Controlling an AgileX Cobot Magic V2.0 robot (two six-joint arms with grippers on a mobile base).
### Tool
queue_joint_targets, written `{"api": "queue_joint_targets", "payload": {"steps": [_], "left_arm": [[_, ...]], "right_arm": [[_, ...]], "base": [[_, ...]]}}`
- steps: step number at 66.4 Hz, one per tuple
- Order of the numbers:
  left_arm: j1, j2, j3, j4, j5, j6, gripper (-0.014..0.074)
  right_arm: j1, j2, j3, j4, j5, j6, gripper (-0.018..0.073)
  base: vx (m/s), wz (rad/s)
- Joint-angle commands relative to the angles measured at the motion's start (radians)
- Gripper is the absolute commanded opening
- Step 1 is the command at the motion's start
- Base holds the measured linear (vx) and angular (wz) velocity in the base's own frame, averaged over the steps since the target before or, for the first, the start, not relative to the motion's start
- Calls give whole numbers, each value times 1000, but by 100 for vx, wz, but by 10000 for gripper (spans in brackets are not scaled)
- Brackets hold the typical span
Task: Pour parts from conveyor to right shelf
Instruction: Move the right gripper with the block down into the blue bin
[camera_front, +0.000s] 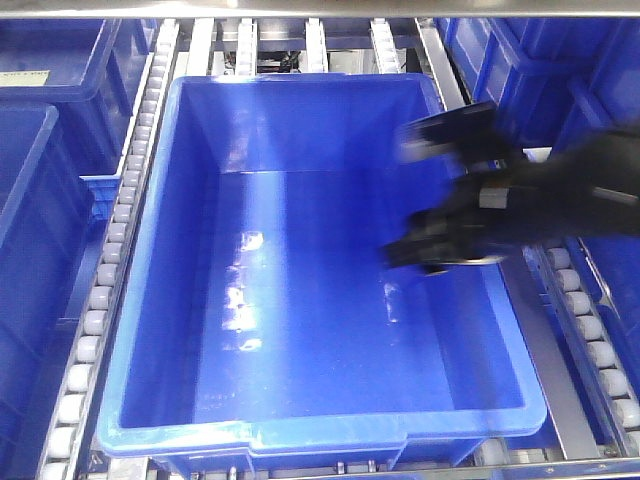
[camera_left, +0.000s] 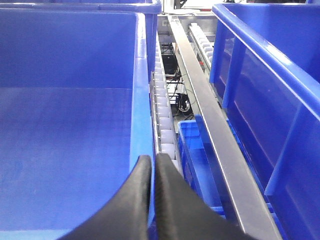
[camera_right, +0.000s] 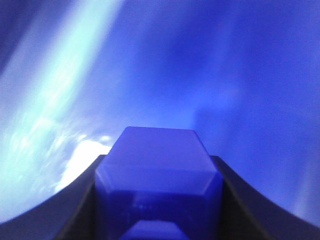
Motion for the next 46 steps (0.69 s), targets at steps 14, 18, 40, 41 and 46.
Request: {"api": "queue_joint_targets", "payload": {"steps": [14, 18, 40, 41, 46], "left_arm": [[-5, -12, -19, -8, -73, -8, -6], [-5, -12, -19, -8, -73, -8, -6], [-5, -12, -19, -8, -73, -8, -6], [-5, -12, -19, -8, -73, -8, -6], [-5, -12, -19, -8, -73, -8, -6]], "right_arm": [[61, 234, -291, -10, 92, -13, -5], [64, 280, -332, -12, 119, -22, -5], [64, 454, -456, -8, 200, -53, -5], [64, 458, -458, -8, 198, -54, -5], [64, 481, -463, -9, 194, -55, -5]], "base": [[0, 0], [0, 0], [0, 0], [0, 0], [0, 0]]}}
